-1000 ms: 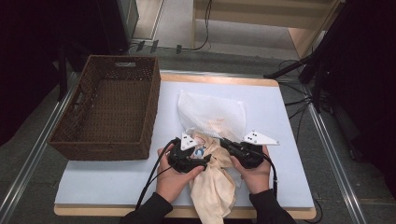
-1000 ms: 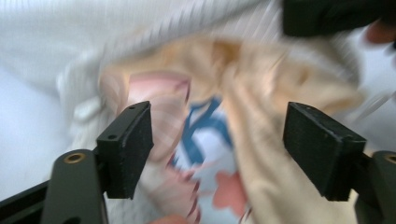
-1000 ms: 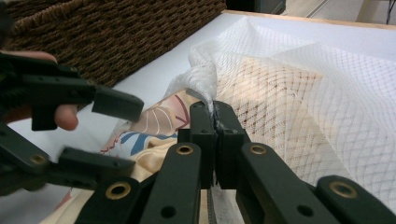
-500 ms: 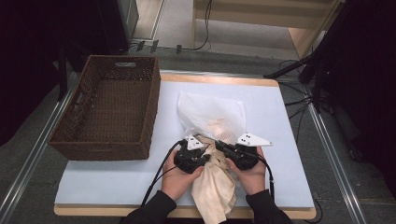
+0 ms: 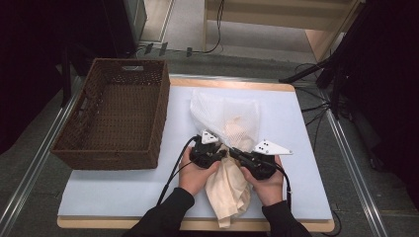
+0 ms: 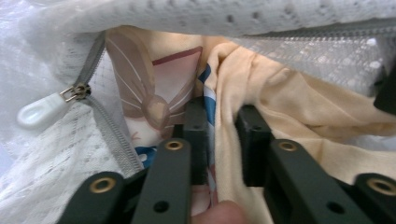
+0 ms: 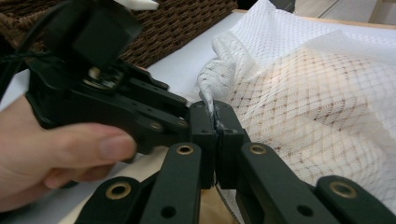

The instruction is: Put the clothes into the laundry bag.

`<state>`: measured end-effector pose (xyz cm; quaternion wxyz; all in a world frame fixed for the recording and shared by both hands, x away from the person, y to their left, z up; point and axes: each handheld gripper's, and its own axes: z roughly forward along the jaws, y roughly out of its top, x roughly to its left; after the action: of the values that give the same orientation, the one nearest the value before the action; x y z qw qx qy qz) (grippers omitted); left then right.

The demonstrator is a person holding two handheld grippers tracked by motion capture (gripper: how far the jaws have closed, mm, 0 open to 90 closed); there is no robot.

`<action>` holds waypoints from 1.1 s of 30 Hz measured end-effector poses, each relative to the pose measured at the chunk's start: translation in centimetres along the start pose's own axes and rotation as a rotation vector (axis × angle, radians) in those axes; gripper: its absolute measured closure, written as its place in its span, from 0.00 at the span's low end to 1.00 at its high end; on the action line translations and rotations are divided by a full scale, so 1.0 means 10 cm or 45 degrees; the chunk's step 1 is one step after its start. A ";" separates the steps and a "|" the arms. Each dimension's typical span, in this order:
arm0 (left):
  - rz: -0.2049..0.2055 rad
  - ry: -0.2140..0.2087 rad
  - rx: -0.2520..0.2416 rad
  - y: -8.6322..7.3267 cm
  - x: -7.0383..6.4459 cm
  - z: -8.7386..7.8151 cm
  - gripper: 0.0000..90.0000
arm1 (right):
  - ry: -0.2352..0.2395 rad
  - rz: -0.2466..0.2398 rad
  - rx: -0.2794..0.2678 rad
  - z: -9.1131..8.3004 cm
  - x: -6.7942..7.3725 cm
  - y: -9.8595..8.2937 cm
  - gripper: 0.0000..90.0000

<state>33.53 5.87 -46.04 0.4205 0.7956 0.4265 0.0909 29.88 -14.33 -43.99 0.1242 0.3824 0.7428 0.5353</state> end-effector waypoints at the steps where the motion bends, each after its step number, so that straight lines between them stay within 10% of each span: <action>1: 0.002 -0.013 0.005 0.01 0.00 -0.04 0.79 | -0.002 -0.001 0.001 -0.01 -0.01 0.00 0.99; 9: 0.021 -0.113 -0.077 0.02 -0.09 -0.46 0.52 | -0.025 0.016 0.000 -0.01 -0.05 0.00 0.99; 15: 0.063 -0.057 0.157 -0.13 -0.21 -0.15 0.31 | -0.020 0.012 0.004 0.01 -0.01 0.00 0.99; 17: 0.067 -0.027 0.160 -0.15 -0.23 -0.09 0.37 | -0.019 0.010 0.003 0.01 -0.01 0.00 0.99; 22: 0.090 -0.017 0.119 -0.12 -0.25 -0.08 0.88 | 0.001 0.008 -0.003 0.01 -0.01 0.00 0.99; 29: -0.011 -0.069 0.029 -0.03 -0.05 -0.14 0.93 | 0.010 -0.003 -0.041 -0.03 0.03 0.03 0.99; 33: -0.050 0.107 0.035 -0.03 0.08 -0.10 0.93 | 0.028 -0.018 -0.047 -0.05 0.07 0.05 0.99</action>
<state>33.38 7.17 -45.77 0.3928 0.7884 0.4605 0.1100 29.38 -14.11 -43.19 0.1270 0.3690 0.7367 0.5522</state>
